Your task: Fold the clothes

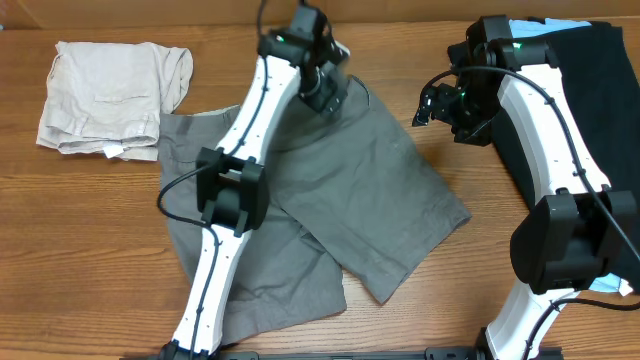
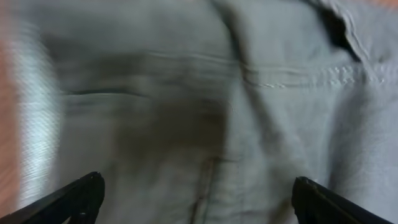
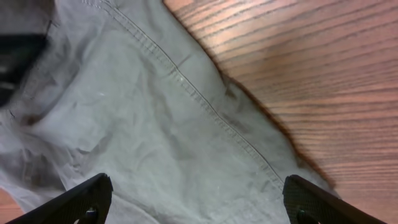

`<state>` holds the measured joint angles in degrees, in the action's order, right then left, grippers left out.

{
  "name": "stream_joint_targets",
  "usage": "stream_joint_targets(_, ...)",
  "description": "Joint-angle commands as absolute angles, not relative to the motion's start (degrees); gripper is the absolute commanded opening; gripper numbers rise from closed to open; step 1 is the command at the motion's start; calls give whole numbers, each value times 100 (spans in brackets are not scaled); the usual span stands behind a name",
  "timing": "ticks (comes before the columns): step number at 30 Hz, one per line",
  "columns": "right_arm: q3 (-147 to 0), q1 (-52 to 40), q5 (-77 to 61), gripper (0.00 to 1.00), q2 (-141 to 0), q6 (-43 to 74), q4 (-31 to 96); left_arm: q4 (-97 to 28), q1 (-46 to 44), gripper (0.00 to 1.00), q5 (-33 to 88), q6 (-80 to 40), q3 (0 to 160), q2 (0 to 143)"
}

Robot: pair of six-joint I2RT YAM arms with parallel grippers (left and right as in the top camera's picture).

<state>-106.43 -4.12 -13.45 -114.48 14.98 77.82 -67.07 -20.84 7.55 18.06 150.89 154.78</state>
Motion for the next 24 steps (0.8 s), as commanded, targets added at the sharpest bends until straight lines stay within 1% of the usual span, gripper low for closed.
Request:
stream_joint_targets(1, -10645, -414, -1310, 91, -11321, 1483, 7719, -6764, -2303, 97, 862, 1992, 15095, 15495)
stream_joint_targets(4, -10645, -416, -1310, 92, -11321, 1483, 7644, -6943, -2397, 100, 941, 1968, 15095, 15495)
stream_joint_targets(9, -10645, -414, -1304, 95, -11321, 1474, 7557, -7325, -2486, 100, 1007, 2005, 15091, 15530)
stream_joint_targets(18, -10645, -414, -1291, 95, -11321, 1461, 7509, -7216, -2480, 100, 967, 2078, 15058, 15920)
stream_joint_targets(21, -10645, -416, -1284, 95, -11323, 1461, 7505, -7094, -2477, 100, 832, 2003, 15058, 16129)
stream_joint_targets(24, -10645, -416, -1181, 95, -11325, 1463, 7548, -6912, -2469, 100, 307, 1785, 15058, 16339)
